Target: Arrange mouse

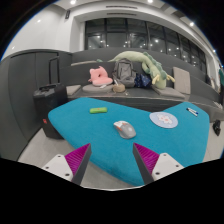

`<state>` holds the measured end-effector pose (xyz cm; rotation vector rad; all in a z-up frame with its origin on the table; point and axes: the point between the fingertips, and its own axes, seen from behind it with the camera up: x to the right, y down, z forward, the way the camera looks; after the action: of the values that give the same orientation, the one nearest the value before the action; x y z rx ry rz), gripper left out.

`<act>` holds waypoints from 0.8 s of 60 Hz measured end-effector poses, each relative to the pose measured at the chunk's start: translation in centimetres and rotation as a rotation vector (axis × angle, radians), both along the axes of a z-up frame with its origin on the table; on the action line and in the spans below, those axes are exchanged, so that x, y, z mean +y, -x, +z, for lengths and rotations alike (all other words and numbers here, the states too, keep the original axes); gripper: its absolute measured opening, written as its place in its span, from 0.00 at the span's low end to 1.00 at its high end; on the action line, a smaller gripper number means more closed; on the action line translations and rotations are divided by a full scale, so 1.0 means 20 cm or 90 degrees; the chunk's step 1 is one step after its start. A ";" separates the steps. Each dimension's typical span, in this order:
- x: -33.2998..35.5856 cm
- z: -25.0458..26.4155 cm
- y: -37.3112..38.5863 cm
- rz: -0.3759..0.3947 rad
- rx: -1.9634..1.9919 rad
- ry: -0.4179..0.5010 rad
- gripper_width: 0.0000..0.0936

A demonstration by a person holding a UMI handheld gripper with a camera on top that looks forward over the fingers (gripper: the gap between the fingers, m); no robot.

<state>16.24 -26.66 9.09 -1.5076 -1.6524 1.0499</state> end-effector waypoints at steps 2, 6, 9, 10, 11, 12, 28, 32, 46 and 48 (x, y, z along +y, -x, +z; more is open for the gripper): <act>0.04 -0.01 0.02 -0.012 0.001 -0.007 0.91; 0.10 -0.04 0.07 -0.029 0.003 -0.018 0.91; 0.13 -0.07 0.10 -0.034 0.000 -0.022 0.91; 0.14 -0.08 0.11 -0.036 -0.001 -0.022 0.91; 0.15 -0.10 0.12 -0.038 -0.002 -0.024 0.91; 0.17 -0.11 0.13 -0.041 -0.004 -0.026 0.90; 0.29 -0.20 0.41 -0.071 0.010 -0.027 0.91; 0.29 -0.21 0.49 -0.071 0.011 -0.023 0.91; 0.29 -0.31 0.71 -0.087 -0.008 -0.026 0.91; 0.30 -0.33 0.74 -0.091 -0.011 -0.029 0.90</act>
<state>1.48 -20.70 2.42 -1.5830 -1.5449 0.9187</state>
